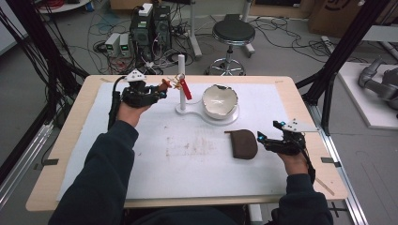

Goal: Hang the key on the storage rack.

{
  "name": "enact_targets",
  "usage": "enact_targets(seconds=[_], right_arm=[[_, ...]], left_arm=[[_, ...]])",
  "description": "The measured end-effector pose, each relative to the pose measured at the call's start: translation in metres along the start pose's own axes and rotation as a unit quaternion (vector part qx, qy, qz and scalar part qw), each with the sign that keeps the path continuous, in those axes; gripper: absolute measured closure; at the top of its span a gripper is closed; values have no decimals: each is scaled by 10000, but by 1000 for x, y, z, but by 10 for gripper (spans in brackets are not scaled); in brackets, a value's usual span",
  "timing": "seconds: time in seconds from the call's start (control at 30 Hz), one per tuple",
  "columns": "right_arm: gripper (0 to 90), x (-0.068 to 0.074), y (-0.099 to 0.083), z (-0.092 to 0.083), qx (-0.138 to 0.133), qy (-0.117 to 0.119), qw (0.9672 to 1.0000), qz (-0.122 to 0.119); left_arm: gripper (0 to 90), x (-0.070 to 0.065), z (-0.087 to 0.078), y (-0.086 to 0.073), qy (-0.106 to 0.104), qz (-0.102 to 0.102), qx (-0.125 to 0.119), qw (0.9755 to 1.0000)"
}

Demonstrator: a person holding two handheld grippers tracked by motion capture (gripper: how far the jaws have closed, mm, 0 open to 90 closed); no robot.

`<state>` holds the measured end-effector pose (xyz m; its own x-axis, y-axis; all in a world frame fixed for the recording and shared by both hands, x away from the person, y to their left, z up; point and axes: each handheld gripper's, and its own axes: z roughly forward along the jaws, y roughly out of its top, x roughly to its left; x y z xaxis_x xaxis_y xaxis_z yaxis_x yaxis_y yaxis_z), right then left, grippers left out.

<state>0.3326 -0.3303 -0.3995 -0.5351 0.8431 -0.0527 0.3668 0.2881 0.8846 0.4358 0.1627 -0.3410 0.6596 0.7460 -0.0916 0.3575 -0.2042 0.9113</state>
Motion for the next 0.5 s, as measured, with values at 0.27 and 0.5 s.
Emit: enact_targets(seconds=[0.27,0.5], right_arm=[[208,0,0,0,-9,5,10000,18],[208,-1,1,3,32,26,10000,21]], left_arm=[[479,-2,-16,-25,-39,-67,-384,9992],[191,5,-50,-66,-35,-175,-1062,9942]])
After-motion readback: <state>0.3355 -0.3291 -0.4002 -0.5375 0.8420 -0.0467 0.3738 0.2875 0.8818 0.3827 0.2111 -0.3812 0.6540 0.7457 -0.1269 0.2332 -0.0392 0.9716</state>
